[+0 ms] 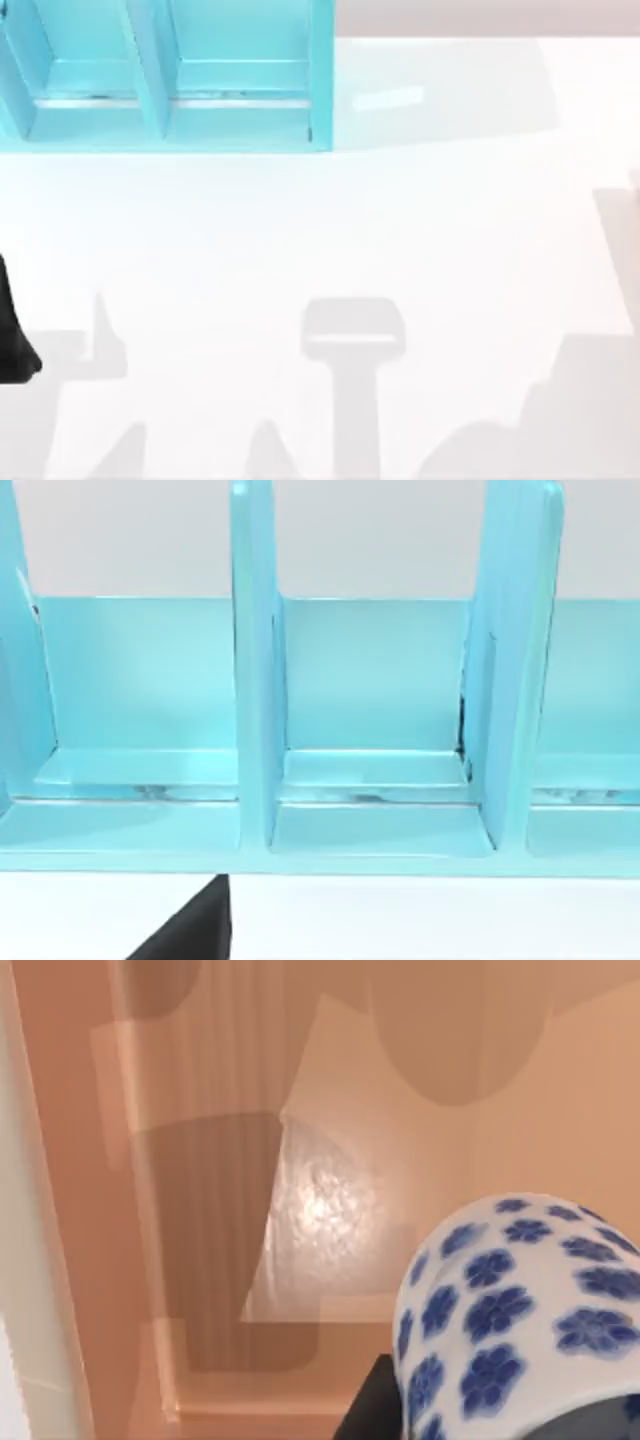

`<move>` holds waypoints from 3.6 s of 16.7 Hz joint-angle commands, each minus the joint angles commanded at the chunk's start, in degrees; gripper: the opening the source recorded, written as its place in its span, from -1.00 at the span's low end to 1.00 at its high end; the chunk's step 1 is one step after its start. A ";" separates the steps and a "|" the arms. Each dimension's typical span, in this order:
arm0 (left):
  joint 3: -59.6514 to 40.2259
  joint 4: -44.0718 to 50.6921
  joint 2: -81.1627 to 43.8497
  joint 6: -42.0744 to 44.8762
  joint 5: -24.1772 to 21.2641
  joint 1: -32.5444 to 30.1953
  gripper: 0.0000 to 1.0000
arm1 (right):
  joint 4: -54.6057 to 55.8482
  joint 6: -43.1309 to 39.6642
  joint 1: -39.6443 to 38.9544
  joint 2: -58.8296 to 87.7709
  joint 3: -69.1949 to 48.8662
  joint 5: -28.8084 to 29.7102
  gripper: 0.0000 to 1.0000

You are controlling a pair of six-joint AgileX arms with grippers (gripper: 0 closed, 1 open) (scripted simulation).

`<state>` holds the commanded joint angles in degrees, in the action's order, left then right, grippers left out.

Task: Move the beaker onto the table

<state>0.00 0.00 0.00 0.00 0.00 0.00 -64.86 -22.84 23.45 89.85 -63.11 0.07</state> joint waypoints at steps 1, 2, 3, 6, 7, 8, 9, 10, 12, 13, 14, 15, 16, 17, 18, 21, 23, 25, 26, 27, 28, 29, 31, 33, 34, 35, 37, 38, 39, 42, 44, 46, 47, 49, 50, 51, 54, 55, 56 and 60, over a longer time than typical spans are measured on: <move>0.00 0.00 0.00 0.00 0.00 0.00 1.00 | -2.74 2.12 -2.13 -1.57 -0.71 -0.01 -1.00; 0.00 0.00 0.00 0.00 0.00 0.00 1.00 | -5.03 4.15 -4.14 -3.22 -1.50 -0.03 -1.00; 0.00 0.00 0.00 0.00 0.00 0.00 1.00 | -6.75 5.85 -5.85 -4.72 -2.31 -0.04 -1.00; 0.00 0.00 0.00 0.00 0.00 0.00 1.00 | -8.53 7.62 -7.64 -6.39 -3.56 -0.03 -1.00; 0.00 0.00 0.00 0.00 0.00 0.00 1.00 | -8.53 7.62 -7.64 -6.39 -3.56 -0.03 -1.00; 0.00 0.00 0.00 0.00 0.00 0.00 1.00 | -8.53 7.62 -7.64 -6.39 -3.56 -0.03 -1.00; 0.00 0.00 0.00 0.00 0.00 0.00 1.00 | -8.40 7.64 -7.39 -6.13 -3.36 -0.12 -1.00; 0.00 0.00 0.00 0.00 0.00 0.00 1.00 | -8.42 7.69 -7.44 -6.09 -3.41 -0.12 -1.00; 0.00 0.00 0.00 0.00 0.00 0.00 1.00 | -9.10 9.50 -9.23 -4.55 -5.21 -0.10 -1.00; 0.00 0.00 0.00 0.00 0.00 0.00 1.00 | -9.73 11.24 -10.95 -3.09 -6.95 -0.09 -1.00; 0.00 0.00 0.00 0.00 0.00 0.00 1.00 | -10.51 13.46 -13.15 -1.27 -9.18 -0.07 -1.00; 0.00 0.00 0.00 0.00 0.00 0.00 1.00 | -11.41 16.11 -15.80 0.85 -11.84 -0.05 -1.00; 0.00 0.00 0.00 0.00 0.00 0.00 1.00 | -12.41 19.17 -18.85 3.24 -14.88 -0.02 -1.00; 0.00 0.00 0.00 0.00 0.00 0.00 1.00 | -13.47 22.59 -22.25 5.82 -18.23 0.02 -1.00; 0.00 0.00 0.00 0.00 0.00 0.00 1.00 | -14.57 26.34 -25.97 8.55 -21.84 0.05 -1.00; 0.00 0.00 0.00 0.00 0.00 0.00 1.00 | -17.89 39.02 -38.54 17.25 -33.62 0.12 -1.00; 0.00 0.00 0.00 0.00 0.00 0.00 1.00 | -20.00 47.97 -47.48 23.17 -41.85 0.14 -1.00; 0.00 0.00 0.00 0.00 0.00 0.00 1.00 | -21.91 56.81 -56.30 28.96 -49.98 0.15 -1.00; 0.00 0.00 0.00 0.00 0.00 0.00 1.00 | -22.76 61.07 -60.54 31.73 -53.89 0.16 -1.00; 0.00 0.00 0.00 0.00 0.00 0.00 1.00 | -23.54 65.17 -64.62 34.38 -57.64 0.16 -1.00; 0.00 0.00 0.00 0.00 0.00 0.00 1.00 | -24.25 69.04 -68.47 36.87 -61.14 0.17 -1.00; 0.00 0.00 0.00 0.00 0.00 0.00 1.00 | -24.90 72.63 -72.02 39.16 -64.32 0.17 -1.00; 0.00 0.00 0.00 0.00 0.00 0.00 1.00 | -25.96 78.74 -78.09 42.96 -69.59 0.16 -1.00; 0.00 0.00 0.00 0.00 0.00 0.00 1.00 | -26.63 82.98 -82.35 45.51 -73.19 0.14 -1.00; 0.00 0.00 0.00 0.00 0.00 0.00 1.00 | -26.80 84.26 -83.63 46.25 -74.30 0.14 -1.00; 0.00 0.00 0.00 0.00 0.00 0.00 1.00 | -26.88 84.93 -84.31 46.63 -74.90 0.13 -1.00; 0.00 0.00 0.00 0.00 0.00 0.00 1.00 | -26.90 85.03 -84.41 46.69 -74.99 0.13 -1.00; 0.00 0.00 0.00 0.00 0.00 0.00 1.00 | -26.90 85.03 -84.41 46.69 -74.99 0.13 -1.00; 0.00 0.00 0.00 0.00 0.00 0.00 1.00 | -26.77 85.08 -84.27 46.63 -74.81 0.05 -1.00; 0.00 0.00 0.00 0.00 0.00 0.00 1.00 | -24.46 84.97 -84.19 45.91 -72.54 0.07 -1.00; 0.00 0.00 0.00 0.00 0.00 0.00 1.00 | -20.65 84.96 -84.25 45.40 -68.06 0.08 -1.00; 0.00 0.00 0.00 0.00 0.00 0.00 1.00 | -16.17 84.96 -84.27 44.97 -62.11 0.09 -1.00; 0.00 0.00 0.00 0.00 0.00 0.00 1.00 | -13.97 84.96 -84.29 44.72 -59.63 0.09 -1.00; 0.00 0.00 0.00 0.00 0.00 0.00 1.00 | -10.90 85.00 -84.38 44.30 -56.49 0.10 -1.00; 0.00 0.00 0.00 0.00 0.00 0.00 1.00 | -10.24 85.05 -84.45 44.19 -55.82 0.10 -1.00; 0.00 0.00 0.00 0.00 0.00 0.00 1.00 | -10.14 85.06 -84.47 44.17 -55.72 0.10 -1.00; 0.00 0.00 0.00 0.00 0.00 0.00 1.00 | -10.14 85.06 -84.47 44.17 -55.72 0.10 -1.00; 0.00 0.00 0.00 0.00 0.00 0.00 1.00 | -10.14 85.06 -84.47 44.17 -55.72 0.10 -0.85; 0.00 0.00 0.00 0.00 0.00 0.00 1.00 | -10.14 85.06 -84.47 44.17 -55.72 0.10 -0.70; 0.00 0.00 0.00 0.00 0.00 0.00 1.00 | -10.14 85.06 -84.47 44.17 -55.72 0.10 -0.10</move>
<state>0.00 0.00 0.00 0.00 0.00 0.00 -75.01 62.22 -61.01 134.02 -118.83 0.18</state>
